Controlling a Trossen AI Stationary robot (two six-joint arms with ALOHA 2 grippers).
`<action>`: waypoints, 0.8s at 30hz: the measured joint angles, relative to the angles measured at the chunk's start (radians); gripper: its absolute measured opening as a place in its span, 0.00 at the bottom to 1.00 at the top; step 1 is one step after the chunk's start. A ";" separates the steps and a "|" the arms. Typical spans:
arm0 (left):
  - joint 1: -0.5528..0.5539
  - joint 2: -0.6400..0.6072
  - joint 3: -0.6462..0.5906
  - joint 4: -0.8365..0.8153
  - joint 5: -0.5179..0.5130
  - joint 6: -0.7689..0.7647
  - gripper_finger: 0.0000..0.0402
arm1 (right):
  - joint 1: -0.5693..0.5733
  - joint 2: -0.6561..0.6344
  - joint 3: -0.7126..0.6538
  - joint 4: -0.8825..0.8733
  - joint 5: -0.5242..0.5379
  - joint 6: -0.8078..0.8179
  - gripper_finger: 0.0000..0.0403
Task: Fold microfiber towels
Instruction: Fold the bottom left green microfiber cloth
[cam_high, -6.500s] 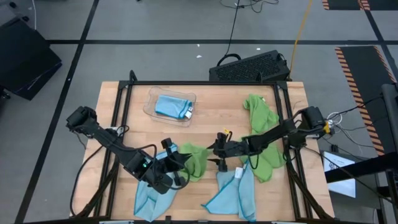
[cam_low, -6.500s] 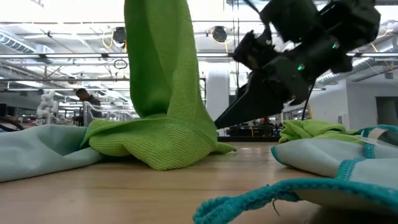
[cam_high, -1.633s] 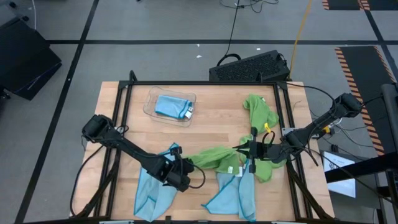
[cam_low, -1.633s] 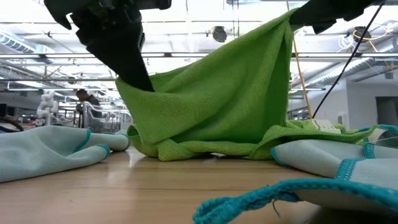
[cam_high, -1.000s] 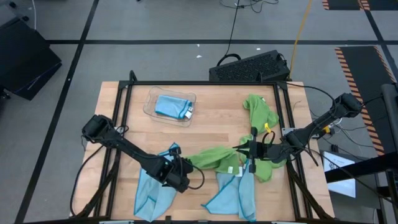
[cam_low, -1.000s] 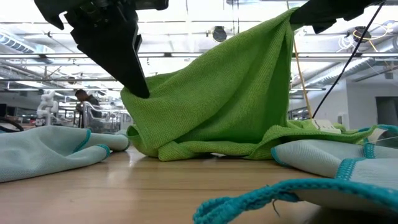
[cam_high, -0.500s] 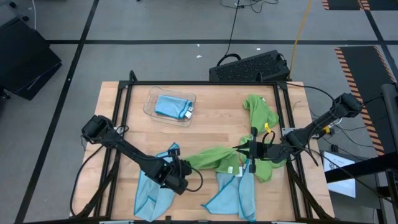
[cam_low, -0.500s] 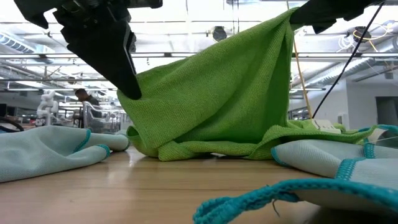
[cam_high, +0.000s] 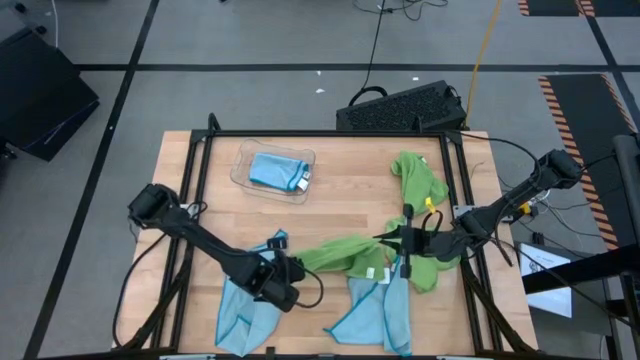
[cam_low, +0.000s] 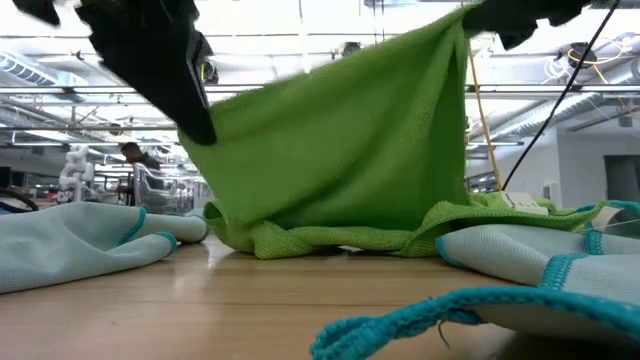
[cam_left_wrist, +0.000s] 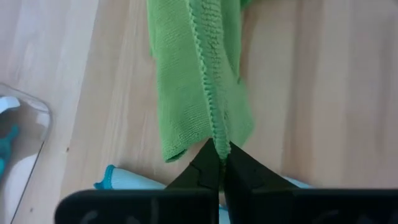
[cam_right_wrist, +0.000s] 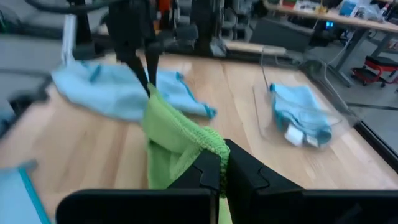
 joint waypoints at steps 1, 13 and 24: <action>-0.008 -0.012 0.000 0.004 -0.010 -0.006 0.02 | 0.003 0.000 0.000 0.035 0.000 0.001 0.01; -0.144 -0.122 0.265 0.004 -0.305 0.198 0.01 | 0.063 0.023 0.168 0.203 0.035 -0.154 0.01; -0.226 -0.113 0.610 -0.022 -0.506 0.606 0.01 | 0.173 0.224 0.688 -0.198 0.108 -0.331 0.01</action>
